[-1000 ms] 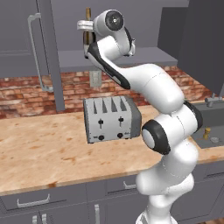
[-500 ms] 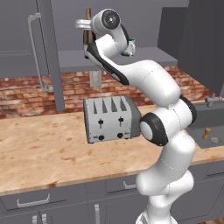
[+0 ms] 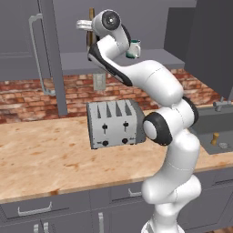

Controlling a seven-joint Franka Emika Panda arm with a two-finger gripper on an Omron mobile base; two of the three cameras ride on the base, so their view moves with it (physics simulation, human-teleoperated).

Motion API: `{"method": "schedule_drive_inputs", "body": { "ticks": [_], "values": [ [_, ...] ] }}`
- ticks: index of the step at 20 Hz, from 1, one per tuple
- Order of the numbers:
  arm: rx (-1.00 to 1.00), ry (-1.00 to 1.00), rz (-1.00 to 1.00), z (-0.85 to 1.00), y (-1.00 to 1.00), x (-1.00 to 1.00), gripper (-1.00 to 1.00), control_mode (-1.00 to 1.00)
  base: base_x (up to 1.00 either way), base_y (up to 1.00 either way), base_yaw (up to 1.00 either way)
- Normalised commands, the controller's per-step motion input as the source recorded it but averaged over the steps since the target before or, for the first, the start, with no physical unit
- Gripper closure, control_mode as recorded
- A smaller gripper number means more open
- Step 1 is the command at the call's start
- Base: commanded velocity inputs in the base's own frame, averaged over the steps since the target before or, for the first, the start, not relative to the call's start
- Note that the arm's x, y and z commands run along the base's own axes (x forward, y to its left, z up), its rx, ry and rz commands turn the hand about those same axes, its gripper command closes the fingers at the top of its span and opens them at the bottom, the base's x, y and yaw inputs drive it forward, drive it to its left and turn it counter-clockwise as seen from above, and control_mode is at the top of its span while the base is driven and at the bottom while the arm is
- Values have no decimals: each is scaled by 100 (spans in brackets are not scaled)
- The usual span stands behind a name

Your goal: Open the cabinet directly in front. Then move the wine and the mug to the dining counter with the candle on it.

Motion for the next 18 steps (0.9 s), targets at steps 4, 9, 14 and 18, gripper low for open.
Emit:
{"method": "schedule_drive_inputs", "body": {
  "ticks": [4,9,14,18],
  "values": [
    [0,0,-2,0,0,23,-100,-100,0,0,0],
    [0,0,-2,0,0,25,-100,-100,0,0,0],
    [0,0,-3,0,1,29,-100,-100,0,0,0],
    [0,0,-3,0,4,24,-100,-100,0,0,0]
  ]
}}
